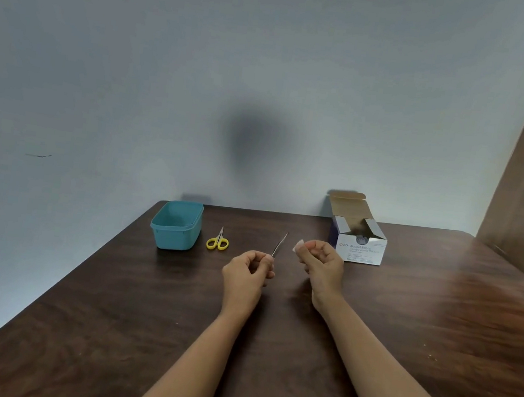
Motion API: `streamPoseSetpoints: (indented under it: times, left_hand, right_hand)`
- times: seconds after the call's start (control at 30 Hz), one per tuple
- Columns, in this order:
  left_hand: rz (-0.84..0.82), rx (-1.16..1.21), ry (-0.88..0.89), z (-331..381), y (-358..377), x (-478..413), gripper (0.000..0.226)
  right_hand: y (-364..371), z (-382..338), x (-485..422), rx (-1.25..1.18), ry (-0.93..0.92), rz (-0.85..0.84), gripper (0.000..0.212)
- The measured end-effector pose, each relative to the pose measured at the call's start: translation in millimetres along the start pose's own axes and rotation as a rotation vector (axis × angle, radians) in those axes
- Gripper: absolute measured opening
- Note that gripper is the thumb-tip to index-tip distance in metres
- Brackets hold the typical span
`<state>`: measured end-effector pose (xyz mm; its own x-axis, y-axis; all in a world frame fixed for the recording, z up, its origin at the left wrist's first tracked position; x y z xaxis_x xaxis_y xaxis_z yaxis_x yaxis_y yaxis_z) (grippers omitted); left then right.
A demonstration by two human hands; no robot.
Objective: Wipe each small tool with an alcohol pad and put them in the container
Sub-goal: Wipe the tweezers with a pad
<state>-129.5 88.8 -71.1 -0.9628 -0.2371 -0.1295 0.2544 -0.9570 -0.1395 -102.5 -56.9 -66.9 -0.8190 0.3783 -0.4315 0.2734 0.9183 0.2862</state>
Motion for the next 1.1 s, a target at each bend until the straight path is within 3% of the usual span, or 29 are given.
streamPoseSetpoints:
  times: [0.23, 0.5, 0.73, 0.9, 1.1]
  left_hand:
    - [-0.036, -0.088, 0.026, -0.4, 3.0, -0.8, 0.012]
    - [-0.037, -0.15, 0.048, 0.7, 5.2, -1.0, 0.013]
    - [-0.05, -0.197, 0.059, 1.1, 6.8, -2.1, 0.009]
    - [-0.053, -0.219, 0.036, 1.4, 7.6, -2.5, 0.01]
    - [-0.05, -0.169, 0.016, -0.5, 7.3, -3.4, 0.011]
  right_hand:
    - [-3.5, 1.2, -0.6, -0.011, 0.007, 0.067, 0.024]
    - [-2.9, 1.1, -0.7, 0.021, 0.04, 0.027, 0.013]
    - [-4.6, 7.7, -3.1, 0.152, 0.057, 0.094, 0.013]
    - [-4.5, 3.9, -2.5, 0.076, 0.076, 0.089, 0.007]
    - [-2.0, 1.9, -2.9, -0.014, 0.12, 0.015, 0.013]
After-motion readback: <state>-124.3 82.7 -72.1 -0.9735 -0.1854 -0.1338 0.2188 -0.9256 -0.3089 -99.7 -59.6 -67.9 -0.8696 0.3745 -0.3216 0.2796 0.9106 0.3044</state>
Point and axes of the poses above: each hand's wrist, its own x-axis away from the middle knuckle, its own y-axis out of the palm, z = x × y, the point moved 2 cm from there along -x, towards the middle knuckle, and after that the axes turned 11 degrees about -y, right-handed, at the moved point
